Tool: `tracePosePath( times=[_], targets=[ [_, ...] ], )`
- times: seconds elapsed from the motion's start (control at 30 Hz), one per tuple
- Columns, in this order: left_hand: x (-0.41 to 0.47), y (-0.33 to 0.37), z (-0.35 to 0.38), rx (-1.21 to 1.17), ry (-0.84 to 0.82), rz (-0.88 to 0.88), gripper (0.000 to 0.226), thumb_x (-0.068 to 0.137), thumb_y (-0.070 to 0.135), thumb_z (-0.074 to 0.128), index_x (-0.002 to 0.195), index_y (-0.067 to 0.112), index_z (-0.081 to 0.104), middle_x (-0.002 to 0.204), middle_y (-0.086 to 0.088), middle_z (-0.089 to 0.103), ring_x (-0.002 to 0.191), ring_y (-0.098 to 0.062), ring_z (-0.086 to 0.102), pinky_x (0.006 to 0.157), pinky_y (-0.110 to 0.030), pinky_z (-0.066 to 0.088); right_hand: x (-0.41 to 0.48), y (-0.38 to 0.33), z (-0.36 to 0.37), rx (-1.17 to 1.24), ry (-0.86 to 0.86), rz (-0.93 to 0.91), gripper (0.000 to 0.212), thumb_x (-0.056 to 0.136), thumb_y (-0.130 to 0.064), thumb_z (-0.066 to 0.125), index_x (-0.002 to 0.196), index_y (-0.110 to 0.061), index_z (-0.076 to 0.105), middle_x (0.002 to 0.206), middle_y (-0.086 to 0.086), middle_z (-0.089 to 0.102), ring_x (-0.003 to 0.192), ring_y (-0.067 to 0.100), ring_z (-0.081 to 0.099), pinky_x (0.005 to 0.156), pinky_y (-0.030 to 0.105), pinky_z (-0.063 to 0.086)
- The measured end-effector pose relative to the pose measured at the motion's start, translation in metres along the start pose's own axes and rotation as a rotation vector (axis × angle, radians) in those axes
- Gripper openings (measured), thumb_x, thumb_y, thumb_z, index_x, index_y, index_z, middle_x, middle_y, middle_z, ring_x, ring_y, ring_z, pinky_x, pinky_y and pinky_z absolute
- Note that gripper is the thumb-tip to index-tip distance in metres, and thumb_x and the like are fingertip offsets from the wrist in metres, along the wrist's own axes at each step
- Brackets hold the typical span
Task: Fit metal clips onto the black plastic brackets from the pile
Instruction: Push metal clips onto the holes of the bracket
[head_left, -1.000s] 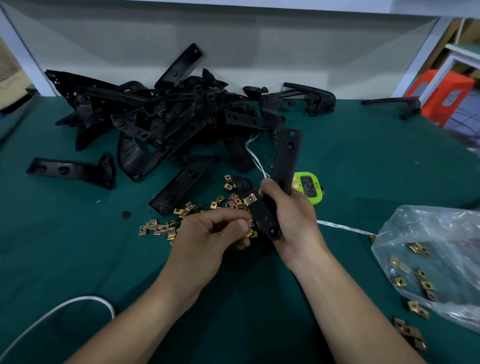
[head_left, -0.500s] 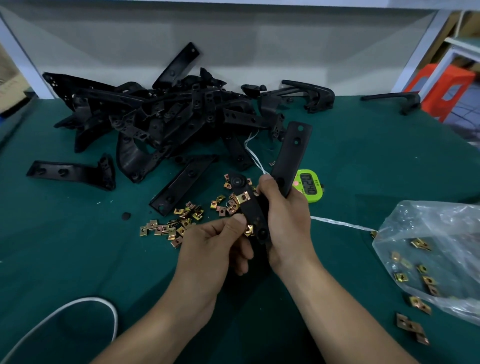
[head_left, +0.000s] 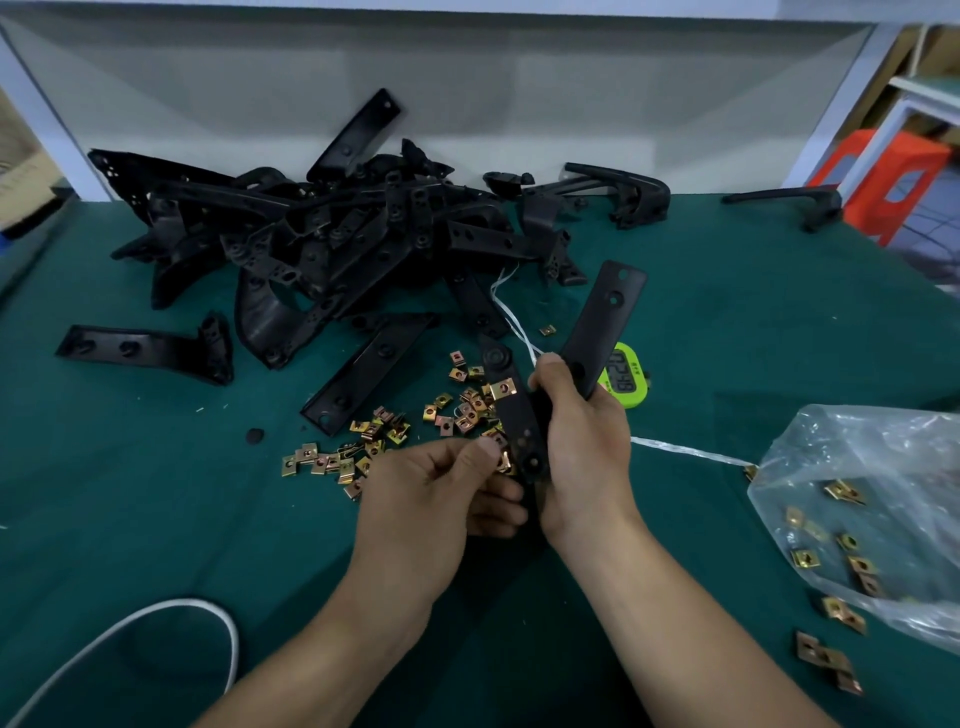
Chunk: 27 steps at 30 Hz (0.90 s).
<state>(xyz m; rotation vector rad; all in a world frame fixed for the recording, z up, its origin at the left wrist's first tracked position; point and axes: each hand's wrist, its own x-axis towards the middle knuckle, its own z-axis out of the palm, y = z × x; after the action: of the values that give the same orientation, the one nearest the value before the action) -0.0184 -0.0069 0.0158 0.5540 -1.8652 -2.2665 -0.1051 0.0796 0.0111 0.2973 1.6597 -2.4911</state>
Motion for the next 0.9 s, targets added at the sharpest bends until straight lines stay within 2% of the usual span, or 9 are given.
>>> tracePosePath(
  times=[0.07,0.17,0.27,0.37,0.5,0.63,0.77,0.9],
  targets=[
    [0.0,0.002,0.001,-0.094,0.001,-0.073,0.024,0.086,0.03,0.067,0.066,0.022,0.078,0.066,-0.013,0.071,0.051,-0.02,0.066,0.048,-0.026,0.055,0.001,0.002,0.0,-0.032,-0.012,-0.023,0.025,0.094,-0.029,0.065,0.075,-0.016,0.055,0.066,0.006,0.052,0.056,0.02,0.051,0.049,0.027,0.042],
    [-0.002,0.002,-0.001,-0.081,0.002,-0.066,0.028,0.083,0.038,0.067,0.061,0.022,0.075,0.06,-0.01,0.066,0.043,-0.016,0.057,0.044,-0.023,0.048,0.001,0.006,0.001,-0.103,-0.02,-0.076,0.025,0.092,-0.032,0.066,0.071,-0.02,0.059,0.073,0.007,0.055,0.066,0.024,0.052,0.059,0.035,0.043],
    [-0.003,0.001,-0.002,-0.05,0.028,-0.06,0.037,0.089,0.039,0.067,0.056,0.023,0.069,0.052,-0.005,0.056,0.038,-0.014,0.042,0.038,-0.023,0.037,0.0,0.007,0.002,-0.138,-0.019,-0.124,0.027,0.09,-0.036,0.066,0.07,-0.02,0.059,0.069,0.004,0.055,0.064,0.023,0.054,0.058,0.035,0.044],
    [-0.004,0.0,-0.003,-0.075,0.051,-0.064,0.038,0.089,0.039,0.068,0.055,0.024,0.068,0.05,-0.002,0.051,0.038,-0.013,0.036,0.038,-0.022,0.031,-0.001,0.008,0.002,-0.171,-0.02,-0.165,0.028,0.086,-0.042,0.065,0.067,-0.022,0.058,0.065,0.0,0.055,0.061,0.02,0.053,0.057,0.035,0.043],
    [-0.007,-0.003,0.001,-0.122,0.083,-0.053,0.032,0.085,0.041,0.069,0.059,0.024,0.071,0.049,-0.004,0.052,0.037,-0.013,0.036,0.037,-0.021,0.031,-0.003,0.01,0.004,-0.206,-0.001,-0.228,0.028,0.086,-0.045,0.064,0.065,-0.027,0.059,0.065,-0.003,0.056,0.062,0.017,0.054,0.059,0.036,0.044],
    [-0.009,-0.005,0.001,-0.072,0.046,0.008,0.026,0.08,0.045,0.07,0.066,0.023,0.075,0.055,-0.011,0.063,0.037,-0.012,0.041,0.039,-0.02,0.036,-0.002,0.009,0.001,-0.208,0.02,-0.235,0.028,0.087,-0.044,0.063,0.063,-0.03,0.06,0.062,-0.007,0.055,0.059,0.015,0.053,0.057,0.034,0.044],
    [-0.004,-0.002,-0.004,-0.004,-0.051,0.045,0.021,0.076,0.039,0.072,0.076,0.019,0.079,0.063,-0.012,0.07,0.044,-0.012,0.05,0.044,-0.02,0.044,0.002,0.007,-0.002,-0.166,0.039,-0.195,0.031,0.089,-0.039,0.064,0.063,-0.024,0.057,0.063,0.001,0.051,0.061,0.021,0.048,0.058,0.038,0.042],
    [0.001,0.002,-0.011,0.001,-0.135,0.024,0.022,0.073,0.034,0.075,0.079,0.014,0.08,0.061,-0.013,0.067,0.048,-0.015,0.051,0.048,-0.021,0.045,0.002,0.007,-0.001,-0.142,0.024,-0.165,0.03,0.086,-0.041,0.064,0.063,-0.024,0.057,0.067,0.006,0.051,0.064,0.024,0.048,0.06,0.041,0.043]
  ],
)
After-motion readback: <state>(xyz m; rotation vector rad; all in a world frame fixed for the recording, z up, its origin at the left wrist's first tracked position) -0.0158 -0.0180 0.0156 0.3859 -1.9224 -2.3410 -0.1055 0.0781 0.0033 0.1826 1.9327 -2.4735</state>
